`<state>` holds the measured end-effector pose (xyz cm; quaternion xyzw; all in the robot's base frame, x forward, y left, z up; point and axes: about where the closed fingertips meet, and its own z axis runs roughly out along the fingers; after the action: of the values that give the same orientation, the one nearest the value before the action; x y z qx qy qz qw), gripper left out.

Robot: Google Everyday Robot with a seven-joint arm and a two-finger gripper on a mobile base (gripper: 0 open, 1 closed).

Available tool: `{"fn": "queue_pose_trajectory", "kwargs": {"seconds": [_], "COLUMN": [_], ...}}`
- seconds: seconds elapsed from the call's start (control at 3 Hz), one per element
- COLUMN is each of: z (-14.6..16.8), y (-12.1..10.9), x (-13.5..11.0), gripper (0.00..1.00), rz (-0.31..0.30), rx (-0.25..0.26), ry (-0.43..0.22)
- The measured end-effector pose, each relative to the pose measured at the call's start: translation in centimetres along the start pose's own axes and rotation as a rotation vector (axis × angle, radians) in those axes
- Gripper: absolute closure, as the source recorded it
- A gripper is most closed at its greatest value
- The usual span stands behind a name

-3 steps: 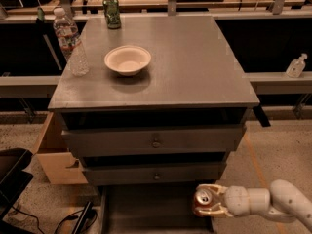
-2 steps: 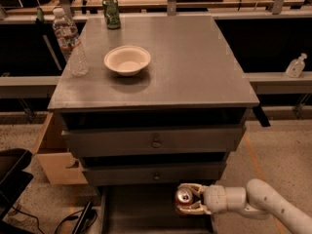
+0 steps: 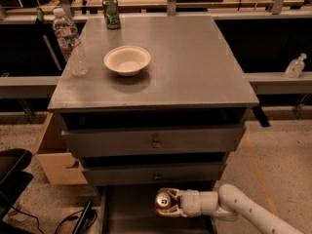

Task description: Place coke can into bottom drawer

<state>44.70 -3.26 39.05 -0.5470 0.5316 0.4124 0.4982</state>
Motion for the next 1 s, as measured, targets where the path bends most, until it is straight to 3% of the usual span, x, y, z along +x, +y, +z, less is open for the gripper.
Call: {"fn": "queue_pose_trajectory", "kwargs": {"seconds": [0.67, 1.0], "z": [5.4, 5.4], "y": [0.0, -0.1], "x": [5.8, 5.8], "gripper": [1.0, 1.0], "rz": [-0.008, -0.008], "rx": [-0.09, -0.09], "ry": [-0.053, -0.052]}}
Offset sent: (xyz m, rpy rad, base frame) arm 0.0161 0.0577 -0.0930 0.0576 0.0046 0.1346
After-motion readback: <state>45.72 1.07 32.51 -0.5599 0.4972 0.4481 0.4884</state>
